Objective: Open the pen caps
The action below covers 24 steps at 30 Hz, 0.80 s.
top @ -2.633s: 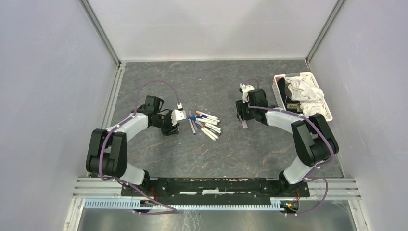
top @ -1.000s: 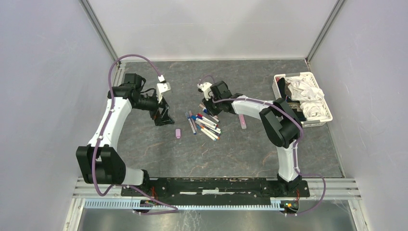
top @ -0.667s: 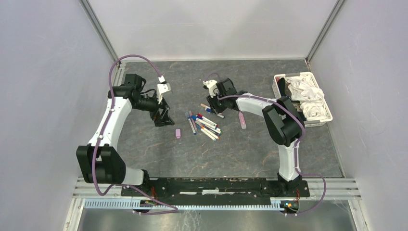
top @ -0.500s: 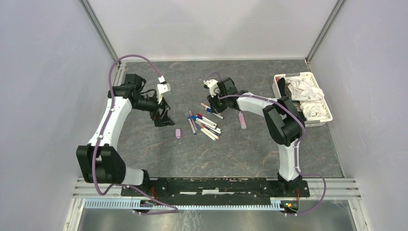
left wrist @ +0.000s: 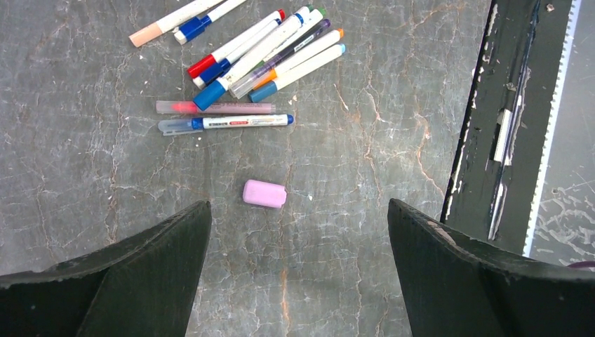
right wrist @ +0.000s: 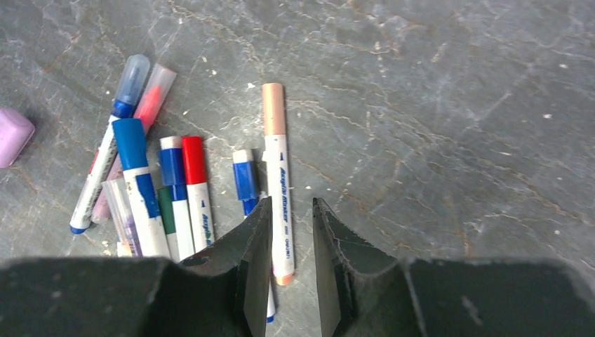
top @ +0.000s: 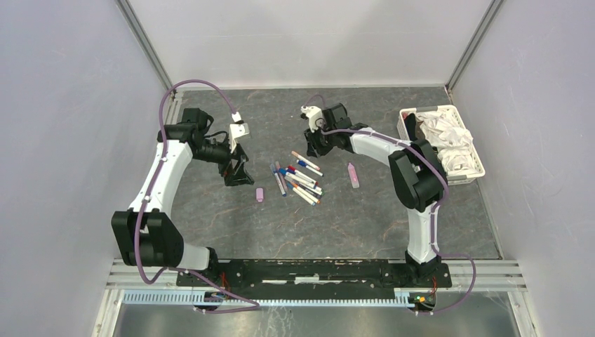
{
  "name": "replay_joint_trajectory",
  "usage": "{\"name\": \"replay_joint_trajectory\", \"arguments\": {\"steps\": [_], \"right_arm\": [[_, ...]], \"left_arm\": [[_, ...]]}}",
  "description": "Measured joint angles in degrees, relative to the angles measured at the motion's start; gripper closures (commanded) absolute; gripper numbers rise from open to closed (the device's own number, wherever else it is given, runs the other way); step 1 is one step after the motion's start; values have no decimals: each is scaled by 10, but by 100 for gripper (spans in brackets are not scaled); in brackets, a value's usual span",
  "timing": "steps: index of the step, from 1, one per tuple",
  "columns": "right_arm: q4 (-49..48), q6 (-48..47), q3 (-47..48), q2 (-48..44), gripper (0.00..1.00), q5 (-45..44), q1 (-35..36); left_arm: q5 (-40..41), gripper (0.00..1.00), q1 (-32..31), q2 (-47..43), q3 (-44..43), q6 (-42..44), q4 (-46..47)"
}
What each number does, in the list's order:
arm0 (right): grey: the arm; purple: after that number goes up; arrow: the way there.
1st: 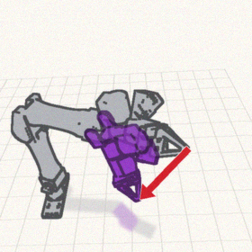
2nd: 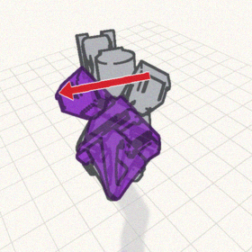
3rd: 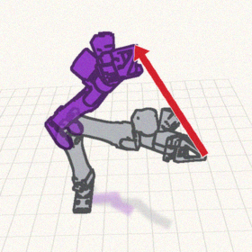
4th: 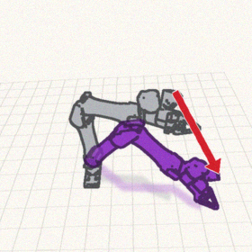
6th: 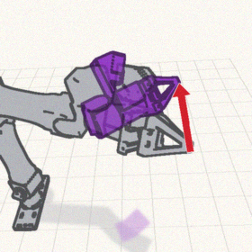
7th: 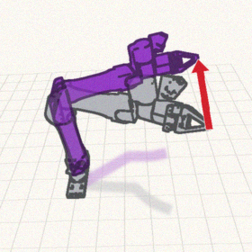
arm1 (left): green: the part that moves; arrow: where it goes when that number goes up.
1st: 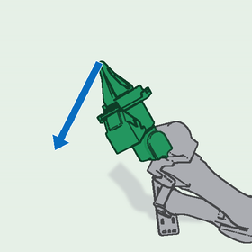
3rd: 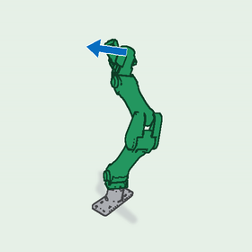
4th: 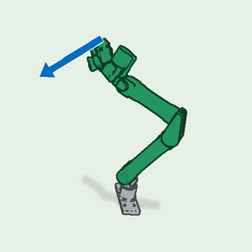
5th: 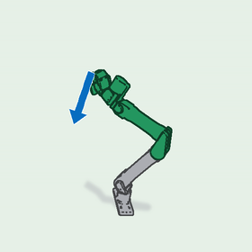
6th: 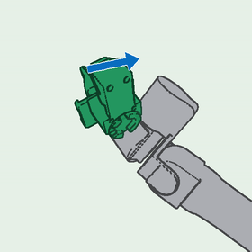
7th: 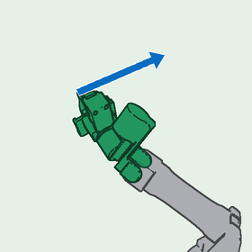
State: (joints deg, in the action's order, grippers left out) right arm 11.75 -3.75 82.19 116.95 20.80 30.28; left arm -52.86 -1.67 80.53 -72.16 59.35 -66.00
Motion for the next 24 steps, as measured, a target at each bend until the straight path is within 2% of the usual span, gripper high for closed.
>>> {"name": "replay_joint_trajectory", "arguments": {"steps": [11, 24], "right_arm": [[0, 0, 3, 5, 66, -16, 5], [-2, -4, 2, 38, 68, -48, 19]], "left_arm": [[-1, 0, 0, 5, -3, 4, -2], [-1, 0, 0, 11, -7, 5, -13]]}}
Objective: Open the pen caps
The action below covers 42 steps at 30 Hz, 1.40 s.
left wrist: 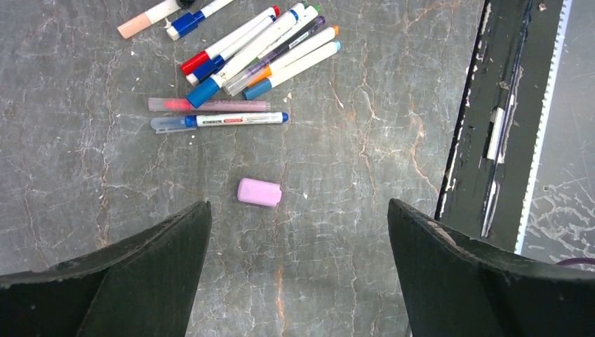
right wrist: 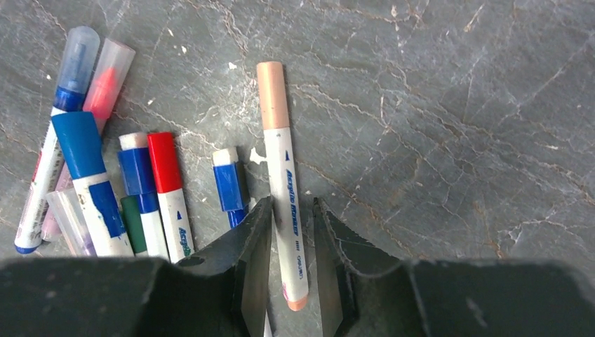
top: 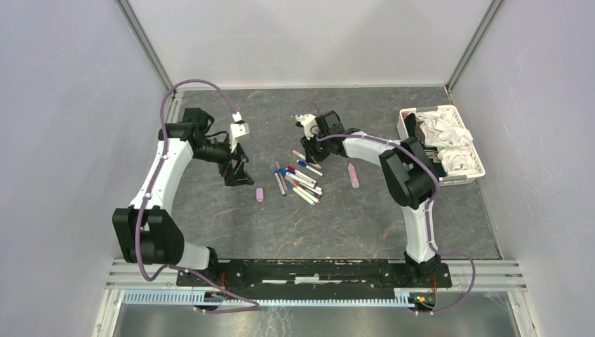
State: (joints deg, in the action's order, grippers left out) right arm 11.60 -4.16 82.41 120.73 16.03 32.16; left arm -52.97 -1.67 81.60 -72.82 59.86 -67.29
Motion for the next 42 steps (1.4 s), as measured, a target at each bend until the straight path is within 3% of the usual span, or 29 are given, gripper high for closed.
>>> {"name": "replay_joint_trajectory", "arguments": {"steps": [9, 13, 14, 24, 30, 34, 42], "right_arm": [[-37, -2, -26, -8, 74, -11, 1], [-51, -4, -39, -14, 98, -13, 1], [-52, -2, -41, -16, 100, -14, 1], [-8, 13, -75, -100, 100, 28, 3], [9, 25, -74, -183, 100, 159, 13], [36, 26, -67, -192, 100, 229, 42], [68, 45, -48, -188, 100, 323, 100]], "left_arm": [[0, 0, 0, 0, 0, 8, -4], [-1, 0, 0, 0, 0, 14, -4], [-2, 0, 0, 0, 0, 15, -4], [-14, 0, -7, 4, 6, 90, -1], [2, 0, -57, -13, 52, 99, 48], [18, 1, -75, -38, 67, 99, 84], [50, 16, -103, -50, 67, 129, 96]]}}
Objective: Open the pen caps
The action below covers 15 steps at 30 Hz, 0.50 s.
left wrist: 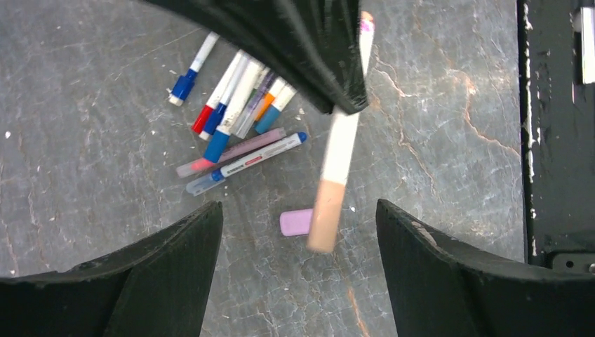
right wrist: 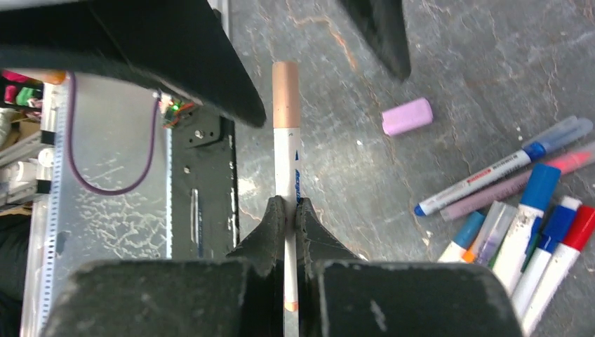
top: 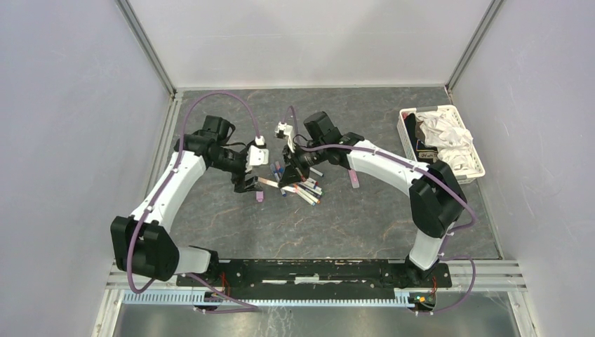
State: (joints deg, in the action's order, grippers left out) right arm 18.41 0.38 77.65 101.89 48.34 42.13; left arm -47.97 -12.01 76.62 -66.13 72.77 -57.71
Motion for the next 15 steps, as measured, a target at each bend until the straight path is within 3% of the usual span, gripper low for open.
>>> {"name": "replay_joint_trajectory", "arguments": {"steps": [5, 13, 15], "right_arm": [[-3, 19, 32, 11, 100, 30, 2], [3, 28, 39, 22, 100, 50, 3], [8, 28, 40, 24, 100, 56, 3]], "left_arm": [[26, 32, -26, -14, 16, 31, -25], [55, 73, -29, -32, 25, 52, -39], [58, 73, -29, -32, 25, 58, -39]]}}
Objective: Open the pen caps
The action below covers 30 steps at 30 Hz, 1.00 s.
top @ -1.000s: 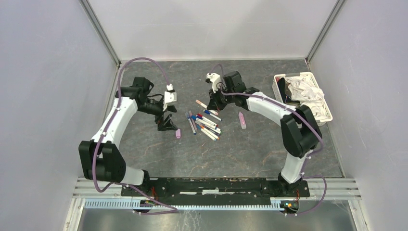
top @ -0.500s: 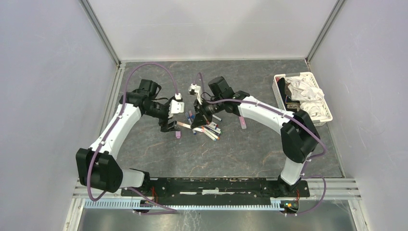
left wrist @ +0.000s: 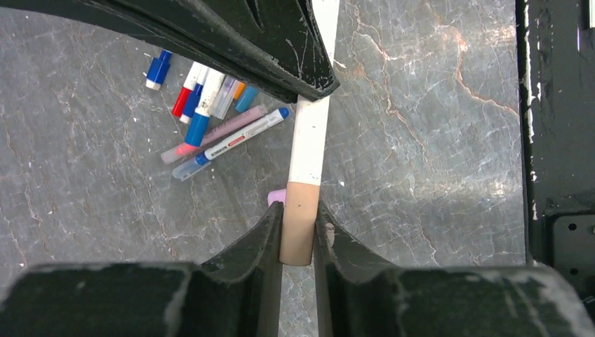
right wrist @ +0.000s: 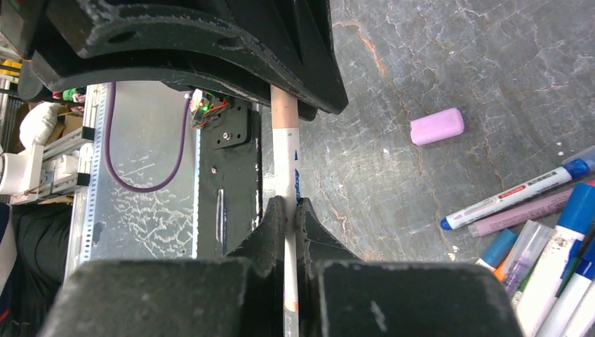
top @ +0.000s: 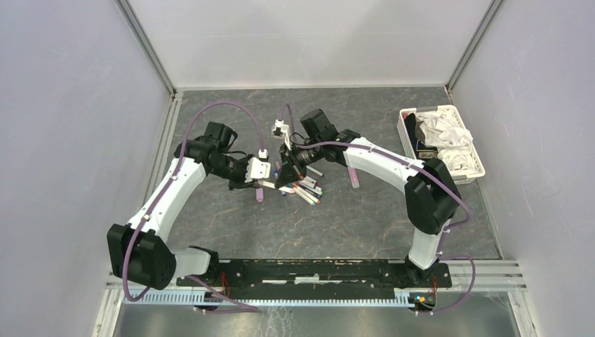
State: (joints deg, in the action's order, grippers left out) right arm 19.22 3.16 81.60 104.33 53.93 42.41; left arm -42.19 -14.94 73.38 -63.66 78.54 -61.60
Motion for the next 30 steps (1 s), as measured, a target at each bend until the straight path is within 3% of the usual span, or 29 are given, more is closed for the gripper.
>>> {"name": "replay_joint_trajectory", "arguments": {"steps": [4, 6, 10, 15, 25, 30], "right_arm": [[17, 0, 16, 13, 100, 4, 5], [24, 0, 30, 24, 85, 5, 7], [26, 9, 45, 40, 66, 10, 10], [2, 44, 45, 55, 61, 21, 11], [-75, 111, 45, 66, 64, 47, 21], [-91, 119, 45, 73, 73, 56, 28]], "left_arm": [[3, 69, -2, 0, 0, 2, -1], [2, 74, -6, 0, 0, 2, -2], [5, 95, -7, -1, 0, 9, -11], [6, 98, -9, -4, 0, 13, -13], [3, 98, -9, -6, 0, 13, -14], [1, 98, -9, -6, 0, 13, -19]]}}
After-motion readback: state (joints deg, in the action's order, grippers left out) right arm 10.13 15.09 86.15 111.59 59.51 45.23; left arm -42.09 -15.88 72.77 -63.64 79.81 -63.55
